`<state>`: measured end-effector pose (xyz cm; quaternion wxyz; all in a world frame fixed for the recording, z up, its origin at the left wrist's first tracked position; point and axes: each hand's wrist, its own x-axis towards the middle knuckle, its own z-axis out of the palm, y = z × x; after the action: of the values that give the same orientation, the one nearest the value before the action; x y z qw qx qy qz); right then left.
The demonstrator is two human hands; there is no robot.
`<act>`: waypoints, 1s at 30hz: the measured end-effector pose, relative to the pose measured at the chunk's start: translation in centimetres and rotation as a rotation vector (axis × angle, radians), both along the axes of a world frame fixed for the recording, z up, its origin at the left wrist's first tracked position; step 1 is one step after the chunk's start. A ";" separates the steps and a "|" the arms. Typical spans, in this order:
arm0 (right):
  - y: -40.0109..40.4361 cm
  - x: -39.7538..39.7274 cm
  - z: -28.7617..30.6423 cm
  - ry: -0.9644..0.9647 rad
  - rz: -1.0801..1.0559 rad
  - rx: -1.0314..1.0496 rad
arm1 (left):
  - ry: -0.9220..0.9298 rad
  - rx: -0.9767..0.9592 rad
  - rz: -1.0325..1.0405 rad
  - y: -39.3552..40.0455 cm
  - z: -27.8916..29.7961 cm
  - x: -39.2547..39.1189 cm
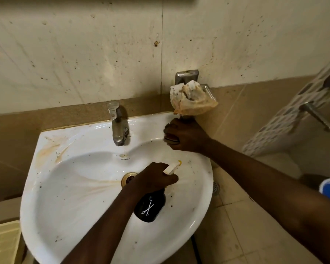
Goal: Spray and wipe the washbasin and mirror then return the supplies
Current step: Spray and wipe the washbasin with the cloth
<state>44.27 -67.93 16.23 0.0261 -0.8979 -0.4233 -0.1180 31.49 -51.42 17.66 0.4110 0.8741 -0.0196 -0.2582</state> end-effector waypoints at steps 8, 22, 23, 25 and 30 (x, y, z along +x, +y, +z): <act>-3.6 -3.9 -0.1 0.033 0.076 0.021 | 0.074 0.131 -0.085 1.0 0.0 -0.8; -1.1 -1.3 0.9 0.083 -0.026 0.063 | 0.000 0.061 0.132 2.2 -0.1 -0.8; -2.2 -2.2 0.6 0.073 -0.004 0.050 | 0.079 0.064 0.060 2.5 -0.2 -0.7; -3.3 -3.0 0.4 0.052 0.009 -0.034 | 0.156 0.131 -0.051 2.8 -0.6 -0.8; -1.6 -3.1 0.9 0.002 -0.076 -0.132 | 0.063 0.156 -0.090 1.6 -0.9 -1.4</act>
<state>41.19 -69.52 17.10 -0.0373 -0.9133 -0.3956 -0.0898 30.11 -49.82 16.71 0.3302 0.8931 -0.0258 -0.3044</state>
